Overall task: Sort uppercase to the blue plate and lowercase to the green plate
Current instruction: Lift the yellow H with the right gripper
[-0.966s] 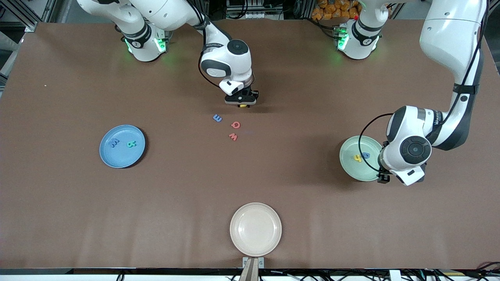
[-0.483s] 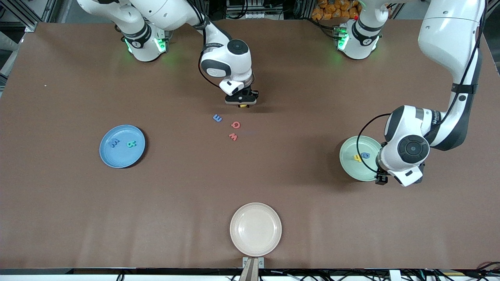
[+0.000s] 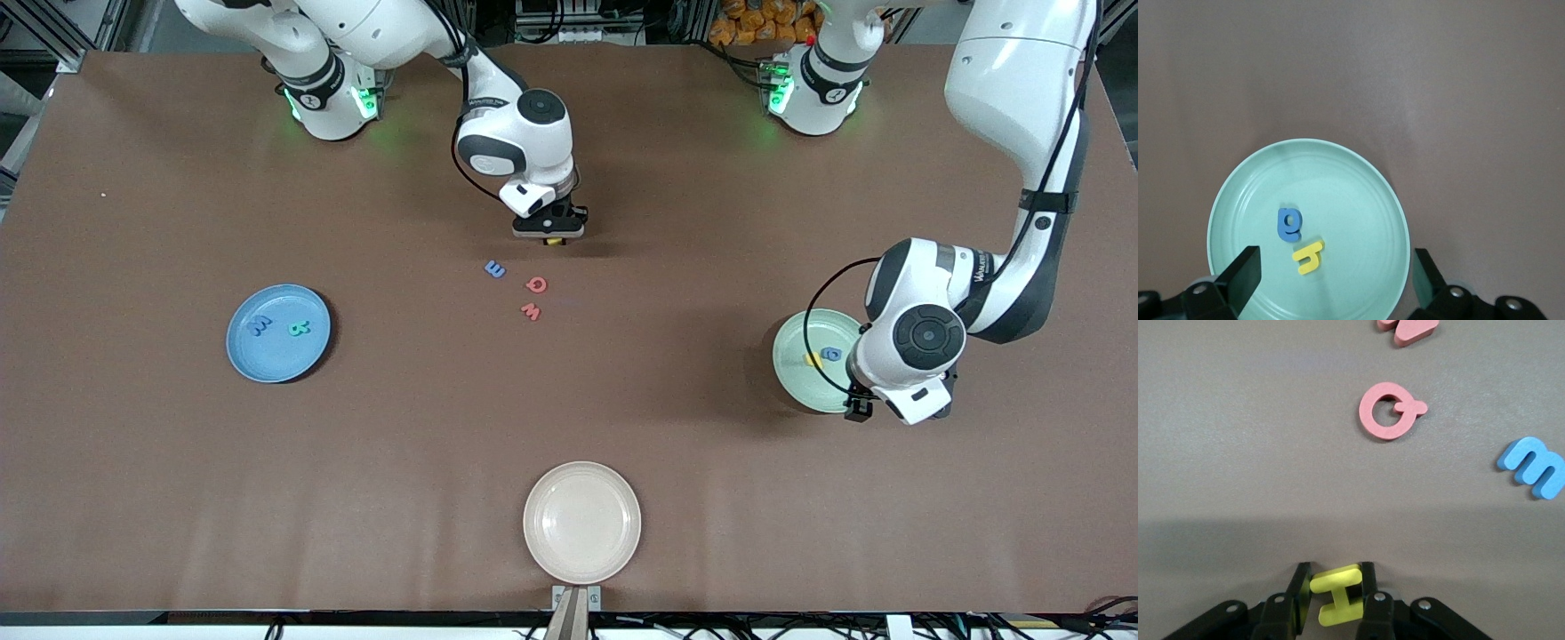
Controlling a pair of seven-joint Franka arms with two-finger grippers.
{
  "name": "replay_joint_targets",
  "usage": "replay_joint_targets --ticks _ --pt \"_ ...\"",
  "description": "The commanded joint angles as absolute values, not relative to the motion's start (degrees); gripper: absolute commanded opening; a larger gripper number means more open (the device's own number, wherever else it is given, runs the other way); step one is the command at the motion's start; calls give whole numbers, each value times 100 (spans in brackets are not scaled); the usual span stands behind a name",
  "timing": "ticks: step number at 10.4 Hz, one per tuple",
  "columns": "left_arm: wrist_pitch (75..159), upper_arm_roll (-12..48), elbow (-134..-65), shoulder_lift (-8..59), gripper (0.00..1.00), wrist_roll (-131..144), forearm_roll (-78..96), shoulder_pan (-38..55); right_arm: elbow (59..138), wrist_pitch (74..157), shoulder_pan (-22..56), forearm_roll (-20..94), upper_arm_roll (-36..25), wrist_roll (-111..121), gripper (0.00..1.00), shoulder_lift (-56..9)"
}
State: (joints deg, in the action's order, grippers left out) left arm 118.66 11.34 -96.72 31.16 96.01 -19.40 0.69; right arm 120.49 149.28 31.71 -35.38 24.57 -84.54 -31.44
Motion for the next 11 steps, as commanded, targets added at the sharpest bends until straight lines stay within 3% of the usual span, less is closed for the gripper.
replay_joint_targets --ticks 1,11 --pt "11856 1178 -9606 3120 100 9668 -2039 79 12006 14985 3208 -3665 2408 -8455 32 -3252" --pt "11856 1292 -9571 3120 100 9668 -2100 132 11979 14933 3068 -3612 2417 -8227 27 -3199"
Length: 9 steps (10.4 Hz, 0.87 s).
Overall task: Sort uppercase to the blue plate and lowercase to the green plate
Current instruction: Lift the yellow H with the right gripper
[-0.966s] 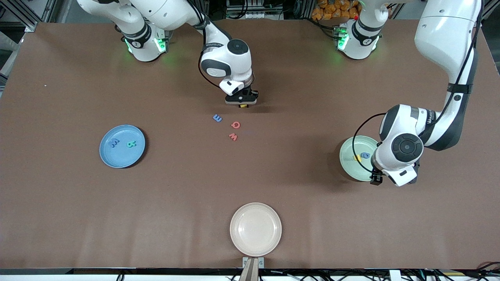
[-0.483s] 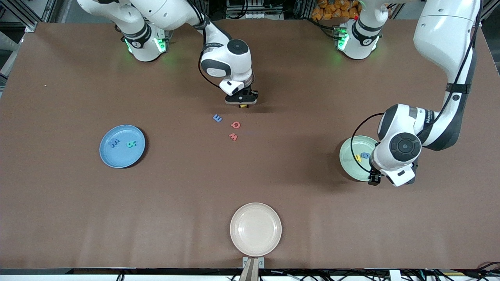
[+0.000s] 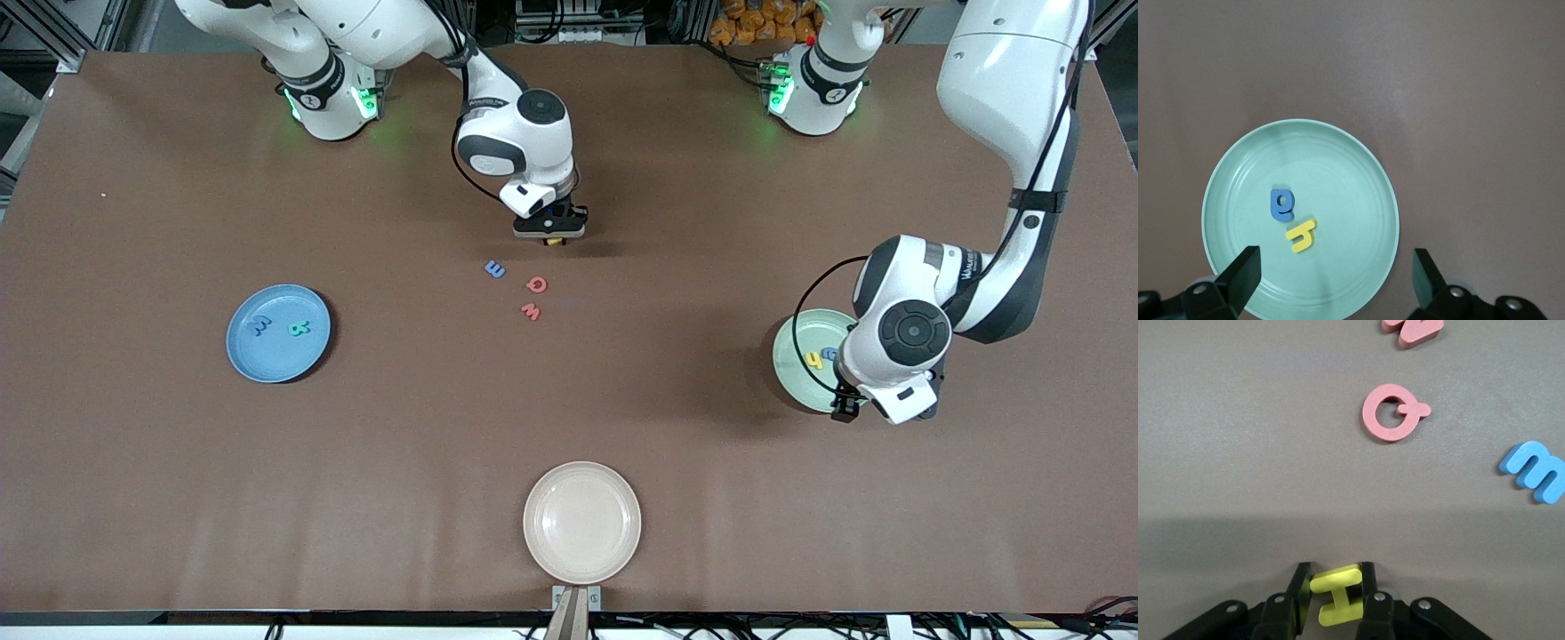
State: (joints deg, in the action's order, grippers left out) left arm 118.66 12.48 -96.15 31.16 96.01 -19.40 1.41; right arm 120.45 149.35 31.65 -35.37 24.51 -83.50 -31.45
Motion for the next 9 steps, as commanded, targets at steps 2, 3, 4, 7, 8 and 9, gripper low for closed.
replay_joint_targets --ticks 2,3,4,7,8,9 --pt "11856 1301 -9571 3129 100 9650 -2101 175 11979 14915 2998 -3604 2417 -8148 24 -3155" --pt "11856 1301 -9571 3155 100 9589 -2109 193 11979 14915 2980 -3595 2417 -8139 24 -3147" --pt "11856 1309 -9571 3173 100 9580 -2118 219 11979 14906 2971 -3595 2417 -8147 24 -3146" --pt "11856 1301 -9571 3182 100 9580 -2109 290 11979 14906 2927 -3455 2435 -8078 22 -3103" --pt "11856 1301 -9571 3182 100 9580 -2118 290 11979 14898 2927 -3385 2443 -8025 22 -3076" --pt "11856 1301 -9571 3182 100 9580 -2118 325 11979 14897 2909 -3332 2443 -7929 22 -3059"
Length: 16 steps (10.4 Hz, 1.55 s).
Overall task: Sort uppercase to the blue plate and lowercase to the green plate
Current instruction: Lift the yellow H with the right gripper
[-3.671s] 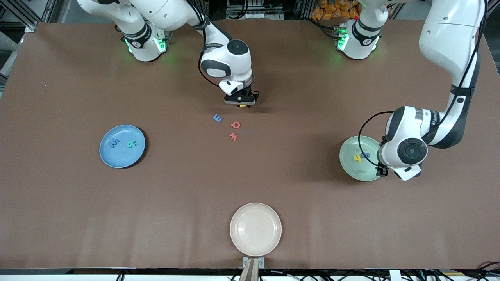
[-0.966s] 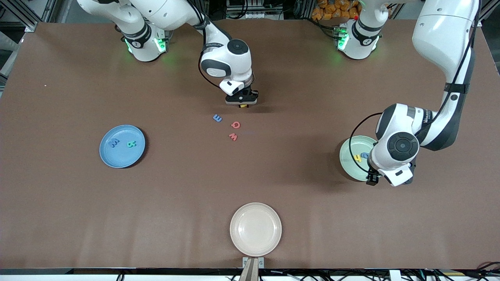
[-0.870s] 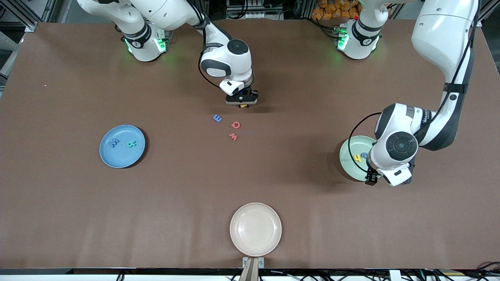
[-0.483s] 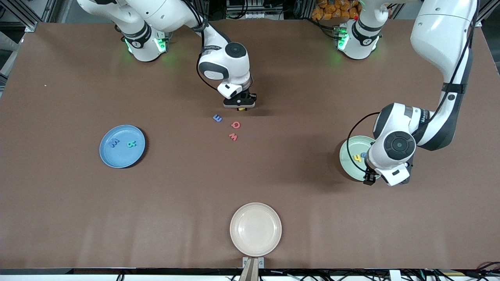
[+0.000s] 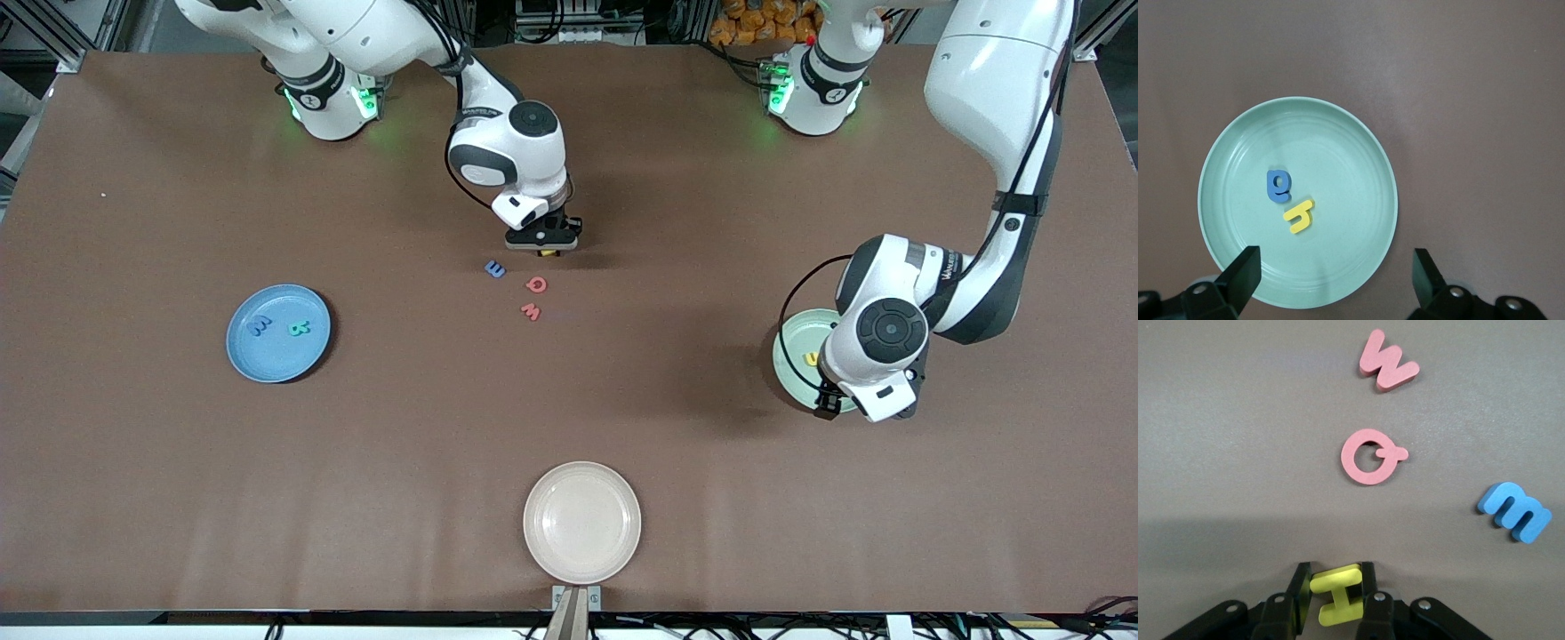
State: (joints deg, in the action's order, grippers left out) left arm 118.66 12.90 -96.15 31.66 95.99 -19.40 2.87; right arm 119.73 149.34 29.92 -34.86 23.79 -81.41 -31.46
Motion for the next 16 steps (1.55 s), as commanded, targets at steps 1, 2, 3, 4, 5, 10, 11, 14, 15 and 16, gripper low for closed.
replay_joint_targets --ticks 1,2,3,4,5,10,11,14,15,16 --pt "11856 1301 -9571 3182 100 9580 -2118 334 11979 14897 2874 -3235 2452 -7797 22 -3024" --pt "11856 1301 -9571 3182 100 9571 -2127 334 11979 14889 2857 -3130 2452 -7657 22 -2997" --pt "11865 1309 -9571 3190 100 9580 -2118 334 11979 14819 2839 -3016 2452 -7525 22 -2988" --pt "11857 1310 -9571 3190 100 9571 -2127 334 11979 14757 2830 -2971 2452 -7367 22 -2953" --pt "11856 1301 -9571 3190 100 9571 -2127 360 11979 14652 2769 -2971 2461 -7209 21 -2910" --pt "11865 1301 -9484 3252 100 9563 -2118 448 11979 14318 2383 -2884 2628 -6410 21 -2708" --pt "11865 1309 -9405 3295 100 9562 -2127 492 11979 14222 2304 -2543 2628 -5894 21 -2646" --pt "11865 1310 -9317 3313 100 9571 -2092 790 11945 13547 1803 -874 2602 -3706 21 -2242" --pt "11891 1310 -9273 3366 100 9589 -2083 913 11936 13361 1645 -818 2584 -3265 21 -2111" --pt "11892 1310 -9272 3392 100 9650 -2066 1071 11936 13142 1565 -817 2514 -2904 21 -1996"
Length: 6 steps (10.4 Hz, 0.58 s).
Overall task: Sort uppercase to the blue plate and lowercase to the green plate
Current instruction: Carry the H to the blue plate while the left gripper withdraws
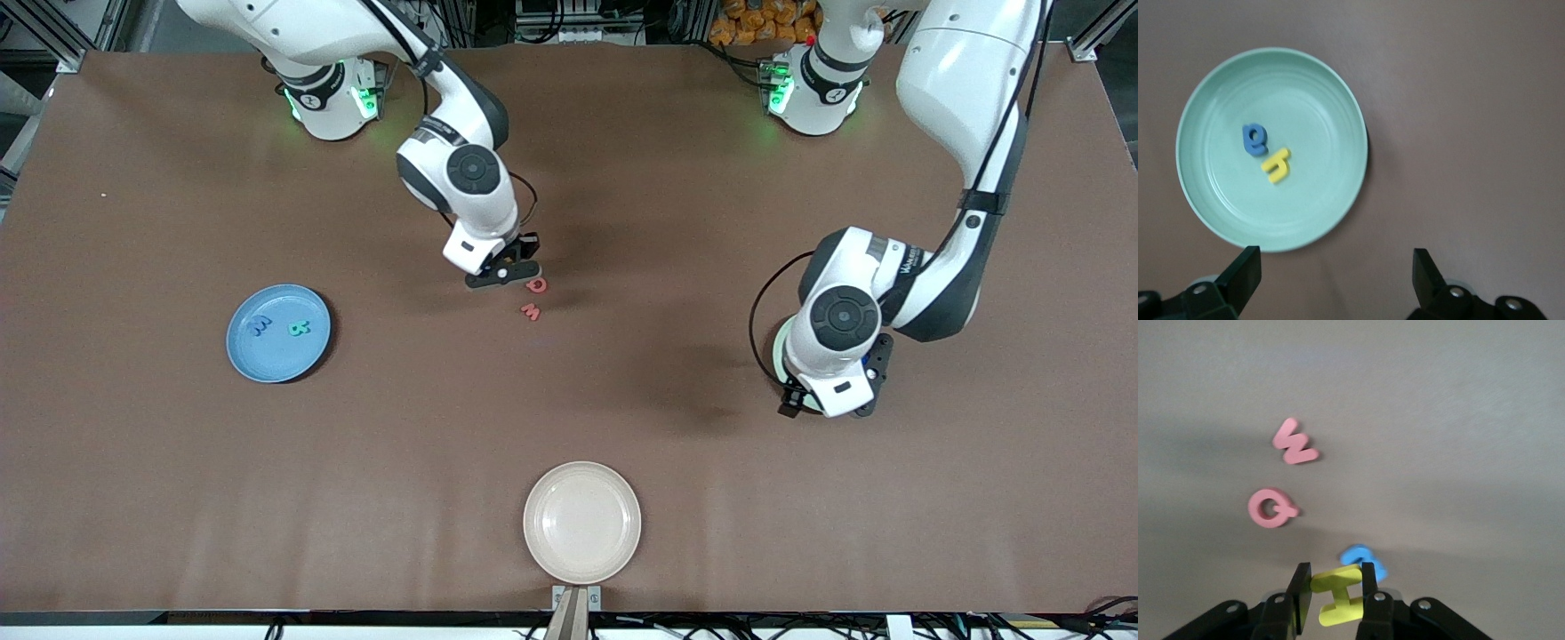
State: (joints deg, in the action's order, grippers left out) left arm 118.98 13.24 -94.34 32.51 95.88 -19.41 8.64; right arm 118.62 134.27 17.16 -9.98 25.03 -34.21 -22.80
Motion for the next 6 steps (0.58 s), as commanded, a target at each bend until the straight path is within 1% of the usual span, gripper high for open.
replay_joint_targets --ticks 1,5,6 --pt "11892 1310 -9272 3384 100 9668 -2039 1177 11936 13027 1538 -817 2305 -2439 21 -1908" --pt "11892 1310 -9246 3331 100 9756 -2048 1643 11971 12867 1205 -713 1636 -384 21 -1767" --pt "11892 1310 -8985 3331 100 9651 -2083 1644 11979 12858 1152 -668 1417 188 22 -1740"
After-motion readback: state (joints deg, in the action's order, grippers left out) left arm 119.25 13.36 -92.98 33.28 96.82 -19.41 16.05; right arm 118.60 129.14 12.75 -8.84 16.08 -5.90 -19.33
